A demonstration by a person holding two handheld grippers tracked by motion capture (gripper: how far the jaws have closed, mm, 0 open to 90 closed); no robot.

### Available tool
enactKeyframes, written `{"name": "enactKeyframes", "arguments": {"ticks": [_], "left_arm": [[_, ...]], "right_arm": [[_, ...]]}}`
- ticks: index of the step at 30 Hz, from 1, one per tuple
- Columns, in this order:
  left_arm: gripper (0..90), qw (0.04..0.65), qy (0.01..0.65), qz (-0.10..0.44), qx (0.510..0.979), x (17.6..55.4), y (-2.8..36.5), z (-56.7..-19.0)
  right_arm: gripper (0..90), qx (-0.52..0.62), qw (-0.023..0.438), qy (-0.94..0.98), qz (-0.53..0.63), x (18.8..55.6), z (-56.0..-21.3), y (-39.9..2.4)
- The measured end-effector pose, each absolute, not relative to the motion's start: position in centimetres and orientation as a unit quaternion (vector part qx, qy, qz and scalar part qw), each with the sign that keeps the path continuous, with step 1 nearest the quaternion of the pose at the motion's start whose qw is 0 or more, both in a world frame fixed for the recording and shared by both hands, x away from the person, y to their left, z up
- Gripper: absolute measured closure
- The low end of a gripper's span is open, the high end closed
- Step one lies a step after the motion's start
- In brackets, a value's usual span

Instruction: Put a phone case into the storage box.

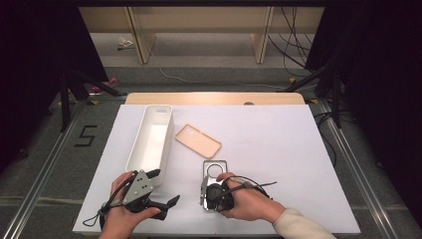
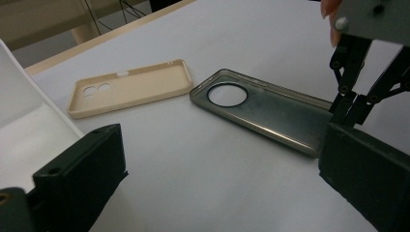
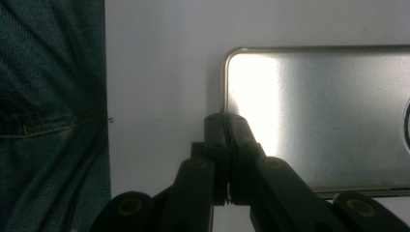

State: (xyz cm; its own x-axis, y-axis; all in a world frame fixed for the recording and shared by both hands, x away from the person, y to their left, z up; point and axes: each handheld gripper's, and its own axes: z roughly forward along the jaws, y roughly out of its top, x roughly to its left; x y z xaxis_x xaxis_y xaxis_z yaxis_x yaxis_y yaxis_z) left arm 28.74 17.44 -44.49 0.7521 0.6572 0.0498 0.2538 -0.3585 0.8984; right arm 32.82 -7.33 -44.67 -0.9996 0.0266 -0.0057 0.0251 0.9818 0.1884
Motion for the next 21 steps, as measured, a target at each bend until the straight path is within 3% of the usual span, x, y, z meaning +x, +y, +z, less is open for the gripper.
{"name": "enactKeyframes", "arguments": {"ticks": [21], "left_arm": [[3.2,0.486,0.292,0.206,0.797,28.8,17.4,-44.6]], "right_arm": [[89.3,0.084,-0.009,0.953,0.291,34.3,-42.1,-11.5]]}}
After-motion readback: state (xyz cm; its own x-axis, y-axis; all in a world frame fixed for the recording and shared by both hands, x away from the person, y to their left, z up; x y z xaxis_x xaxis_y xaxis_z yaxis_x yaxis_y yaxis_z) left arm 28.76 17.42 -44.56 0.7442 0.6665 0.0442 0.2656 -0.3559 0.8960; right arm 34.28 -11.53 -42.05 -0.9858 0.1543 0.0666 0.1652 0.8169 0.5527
